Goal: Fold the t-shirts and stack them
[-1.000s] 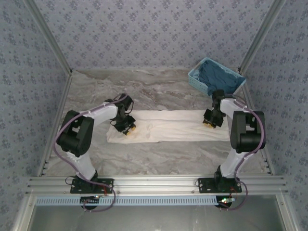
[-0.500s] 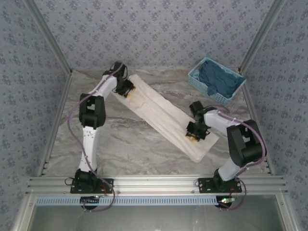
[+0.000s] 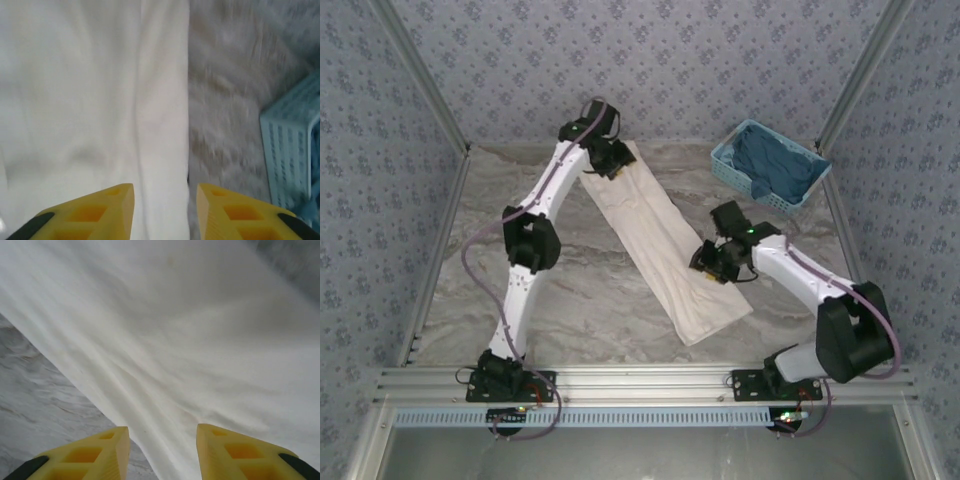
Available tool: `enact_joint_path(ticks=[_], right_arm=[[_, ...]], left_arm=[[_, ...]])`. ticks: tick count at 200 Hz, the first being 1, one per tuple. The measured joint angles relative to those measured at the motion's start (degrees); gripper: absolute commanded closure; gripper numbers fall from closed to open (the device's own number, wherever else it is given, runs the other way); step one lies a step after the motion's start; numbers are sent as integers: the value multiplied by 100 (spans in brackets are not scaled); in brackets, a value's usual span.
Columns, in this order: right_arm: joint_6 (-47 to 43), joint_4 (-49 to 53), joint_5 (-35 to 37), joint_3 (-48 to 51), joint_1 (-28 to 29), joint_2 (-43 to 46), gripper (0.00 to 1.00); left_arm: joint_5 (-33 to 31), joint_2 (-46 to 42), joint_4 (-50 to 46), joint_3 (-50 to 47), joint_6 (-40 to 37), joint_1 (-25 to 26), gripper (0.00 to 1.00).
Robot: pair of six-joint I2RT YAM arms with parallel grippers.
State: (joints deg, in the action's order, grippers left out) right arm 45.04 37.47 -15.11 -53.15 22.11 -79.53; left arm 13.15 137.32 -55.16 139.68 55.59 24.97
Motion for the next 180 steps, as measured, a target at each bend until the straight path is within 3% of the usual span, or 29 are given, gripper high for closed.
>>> enact_joint_path(ticks=[19,61,119,180], right_arm=[[-485,-105,-181,-4,-472,-33,59],[-1445,-190,-402,-350,-697,-946,63],[-1613,-258,-310,-494,-629,-1993,68],[-817,-922,-452,214,28,-1561,68]], left_arm=[[87,-1075,603,-1856,481,367,73],[11,-1189,1165,-3101,1110,297,76],[-356,-540,1150,-3136,1266,24,76],[-157,365,1049,-1742,739,15,75]])
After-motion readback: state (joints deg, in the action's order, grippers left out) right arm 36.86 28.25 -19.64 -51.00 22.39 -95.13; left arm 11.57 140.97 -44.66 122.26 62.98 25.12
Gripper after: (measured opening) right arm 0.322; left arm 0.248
